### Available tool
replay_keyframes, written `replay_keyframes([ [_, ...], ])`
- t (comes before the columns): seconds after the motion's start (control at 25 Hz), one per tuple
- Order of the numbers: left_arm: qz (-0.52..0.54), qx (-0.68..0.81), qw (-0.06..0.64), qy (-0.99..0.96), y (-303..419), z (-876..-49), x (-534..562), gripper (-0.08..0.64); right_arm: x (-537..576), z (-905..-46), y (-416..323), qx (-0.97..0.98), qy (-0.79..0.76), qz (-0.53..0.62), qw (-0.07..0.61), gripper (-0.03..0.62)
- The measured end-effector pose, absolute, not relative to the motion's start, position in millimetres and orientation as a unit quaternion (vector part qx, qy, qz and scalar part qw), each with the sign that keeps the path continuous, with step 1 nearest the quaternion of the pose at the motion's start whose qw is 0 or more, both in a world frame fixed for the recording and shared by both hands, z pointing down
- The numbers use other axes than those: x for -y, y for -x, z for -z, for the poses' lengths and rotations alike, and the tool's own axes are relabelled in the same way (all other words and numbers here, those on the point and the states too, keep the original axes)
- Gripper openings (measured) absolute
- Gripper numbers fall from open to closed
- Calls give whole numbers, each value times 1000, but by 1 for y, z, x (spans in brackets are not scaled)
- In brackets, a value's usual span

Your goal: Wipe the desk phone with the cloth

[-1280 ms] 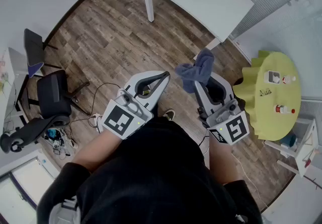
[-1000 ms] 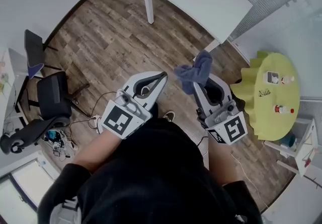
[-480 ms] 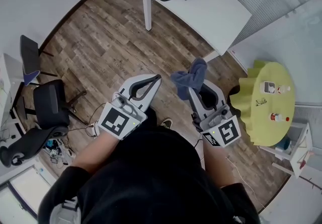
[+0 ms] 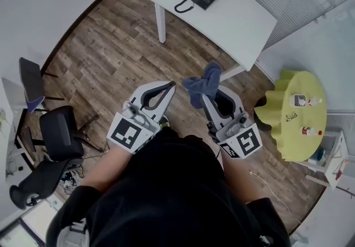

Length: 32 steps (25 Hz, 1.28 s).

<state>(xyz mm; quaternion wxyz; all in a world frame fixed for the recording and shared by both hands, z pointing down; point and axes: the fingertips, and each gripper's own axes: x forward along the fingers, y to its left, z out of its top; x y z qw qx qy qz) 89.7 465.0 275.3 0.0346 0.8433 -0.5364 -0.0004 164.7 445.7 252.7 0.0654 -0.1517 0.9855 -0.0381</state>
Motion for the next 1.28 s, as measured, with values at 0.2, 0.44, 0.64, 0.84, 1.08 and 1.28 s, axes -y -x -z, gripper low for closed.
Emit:
replay_keyframes([
  [0.2,-10,525,38,-850,-70,-282,-446,11,-424,-254,-145,-983,162,47,76,100],
  [0.44,-11,528,40,-848,-56,-281,-413,11,-391,-255,-133,-982,167,45,75,100],
  [0.64,-18,531,34,-846,-48,-281,-379,11,-354,-258,-127,-983,163,47,77,100],
  [0.84,-23,544,32,-838,-39,-276,-333,11,-309,-258,-118,-985,148,48,80,100],
  [1.08,-24,553,36,-832,-34,-272,-277,11,-251,-254,-111,-987,135,46,78,100],
  [1.28,-30,560,42,-827,-37,-277,-232,11,-207,-265,-110,-989,123,53,69,100],
])
